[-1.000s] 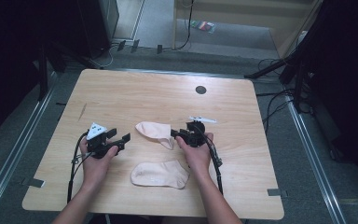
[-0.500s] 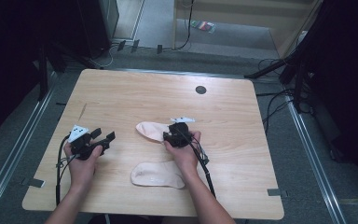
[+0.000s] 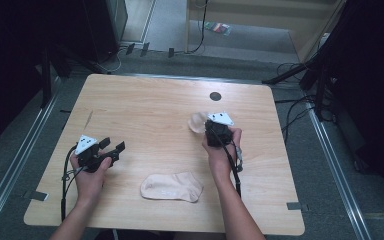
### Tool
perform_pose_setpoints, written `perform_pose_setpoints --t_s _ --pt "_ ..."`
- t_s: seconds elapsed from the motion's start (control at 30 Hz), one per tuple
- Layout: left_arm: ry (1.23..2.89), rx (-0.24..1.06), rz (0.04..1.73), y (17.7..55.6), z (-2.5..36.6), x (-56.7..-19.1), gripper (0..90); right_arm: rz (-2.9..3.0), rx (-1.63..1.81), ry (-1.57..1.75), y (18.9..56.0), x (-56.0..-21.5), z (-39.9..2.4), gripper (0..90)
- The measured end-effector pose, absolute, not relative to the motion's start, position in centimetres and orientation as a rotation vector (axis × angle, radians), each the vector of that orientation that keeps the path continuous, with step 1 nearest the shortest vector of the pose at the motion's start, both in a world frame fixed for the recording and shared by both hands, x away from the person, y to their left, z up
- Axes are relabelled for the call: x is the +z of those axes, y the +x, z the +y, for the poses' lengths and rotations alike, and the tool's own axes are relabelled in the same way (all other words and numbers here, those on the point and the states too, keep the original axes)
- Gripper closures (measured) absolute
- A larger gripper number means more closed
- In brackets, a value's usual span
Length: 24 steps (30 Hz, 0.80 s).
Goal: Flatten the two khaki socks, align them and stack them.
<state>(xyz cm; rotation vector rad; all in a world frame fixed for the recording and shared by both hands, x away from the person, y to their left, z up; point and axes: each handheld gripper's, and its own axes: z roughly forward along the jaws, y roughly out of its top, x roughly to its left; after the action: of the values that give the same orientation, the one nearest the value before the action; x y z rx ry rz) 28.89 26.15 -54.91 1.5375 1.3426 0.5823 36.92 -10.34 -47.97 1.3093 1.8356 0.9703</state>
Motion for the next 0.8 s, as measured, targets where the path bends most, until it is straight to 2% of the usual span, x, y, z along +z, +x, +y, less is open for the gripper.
perform_pose_setpoints --t_s 0.2,0.3,0.33,0.4,0.63,0.8 --pt "1.551 0.593 1.331 28.9 26.0 -54.9 33.6 2.051 0.971 1.018 35.8 -50.1 -7.1 83.8" --pt "1.555 0.59 1.329 28.8 26.0 -54.9 33.5 2.226 1.124 0.972 35.2 -51.9 -5.4 68.3" --pt "1.555 0.59 1.329 28.8 26.0 -54.9 33.5 2.226 1.124 0.972 35.2 -51.9 -5.4 68.3" --pt "1.555 0.588 1.328 28.8 26.0 -54.9 33.5 2.276 1.222 0.983 35.4 -52.1 -5.4 60.2" --pt "1.555 0.584 1.333 28.9 26.0 -55.0 33.5 2.147 1.25 1.236 37.0 -51.0 -8.1 66.7" --pt "1.56 0.588 1.327 28.9 25.9 -55.0 33.5 2.175 1.174 1.334 38.1 -52.1 -8.3 62.9"
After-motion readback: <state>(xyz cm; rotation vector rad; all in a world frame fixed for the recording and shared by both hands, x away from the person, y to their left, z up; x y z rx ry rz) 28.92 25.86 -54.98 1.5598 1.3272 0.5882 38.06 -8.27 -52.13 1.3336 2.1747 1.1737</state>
